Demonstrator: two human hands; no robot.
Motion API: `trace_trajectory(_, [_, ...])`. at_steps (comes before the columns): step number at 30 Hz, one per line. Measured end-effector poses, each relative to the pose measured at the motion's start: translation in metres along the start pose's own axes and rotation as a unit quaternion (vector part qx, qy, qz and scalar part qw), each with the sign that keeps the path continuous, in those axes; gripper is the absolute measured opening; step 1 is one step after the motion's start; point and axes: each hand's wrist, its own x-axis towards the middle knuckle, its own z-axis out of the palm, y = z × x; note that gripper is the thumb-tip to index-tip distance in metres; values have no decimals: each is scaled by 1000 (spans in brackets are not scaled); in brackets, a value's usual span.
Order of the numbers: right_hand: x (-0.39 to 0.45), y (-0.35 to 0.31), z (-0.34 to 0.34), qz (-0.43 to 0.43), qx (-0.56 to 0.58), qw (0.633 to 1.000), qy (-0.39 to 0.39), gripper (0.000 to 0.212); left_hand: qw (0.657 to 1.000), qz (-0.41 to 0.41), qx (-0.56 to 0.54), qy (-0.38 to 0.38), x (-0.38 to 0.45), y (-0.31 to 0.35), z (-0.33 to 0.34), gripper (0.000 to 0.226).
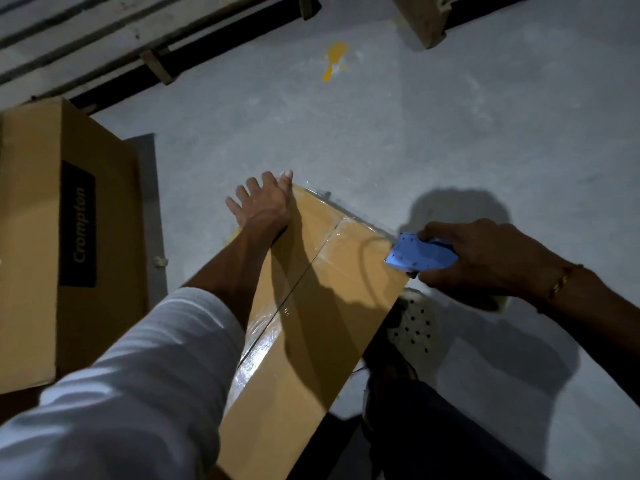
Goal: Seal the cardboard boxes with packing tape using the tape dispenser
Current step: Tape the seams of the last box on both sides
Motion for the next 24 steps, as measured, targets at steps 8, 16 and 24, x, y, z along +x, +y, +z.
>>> trace_trajectory(8, [4, 0, 7, 13, -19, 1000, 19, 75, 979, 178, 73, 61, -104, 36, 60, 83])
trace_trajectory(16, [1, 6, 5, -2, -5, 1000, 8, 73, 971, 220, 84, 43, -130, 50, 78, 73])
trace_trajectory(24, [-53, 43, 0, 21, -42, 998, -32, 57, 973, 216, 75, 26, -133, 52, 75, 70])
